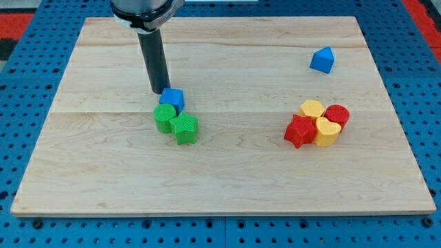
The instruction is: Move the blue triangle towards the center of the board
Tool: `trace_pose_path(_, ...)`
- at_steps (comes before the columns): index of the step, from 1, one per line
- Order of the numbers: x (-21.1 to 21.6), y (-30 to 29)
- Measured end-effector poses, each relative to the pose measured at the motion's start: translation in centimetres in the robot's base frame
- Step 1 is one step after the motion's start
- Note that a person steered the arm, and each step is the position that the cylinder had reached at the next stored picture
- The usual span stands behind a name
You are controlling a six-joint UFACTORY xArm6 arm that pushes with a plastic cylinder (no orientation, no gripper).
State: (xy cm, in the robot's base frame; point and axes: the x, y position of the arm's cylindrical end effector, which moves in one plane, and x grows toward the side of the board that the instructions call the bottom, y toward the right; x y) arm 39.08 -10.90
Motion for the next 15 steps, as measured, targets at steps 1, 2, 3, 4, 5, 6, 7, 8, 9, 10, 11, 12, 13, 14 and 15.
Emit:
trace_pose_path(1,0.0,-0.1)
trace_pose_path(2,-3.5,4.1)
trace_pose_path(3,-3.5,16.0)
trace_pose_path(4,-3.3,27.9)
trace_pose_path(5,-3.6,35.8)
trace_pose_path(6,-7.3,35.6)
trace_pose_path(7,-8.8,33.2)
trace_pose_path(8,-6.9,32.3)
trace_pose_path(9,-6.5,29.4)
trace_pose_path(10,-6.5,24.9)
trace_pose_path(11,-8.9,20.9)
trace_pose_path(12,-10.0,17.6)
trace_pose_path(13,-10.0,15.8)
trace_pose_path(14,-8.7,15.9)
trace_pose_path(15,-7.9,17.1)
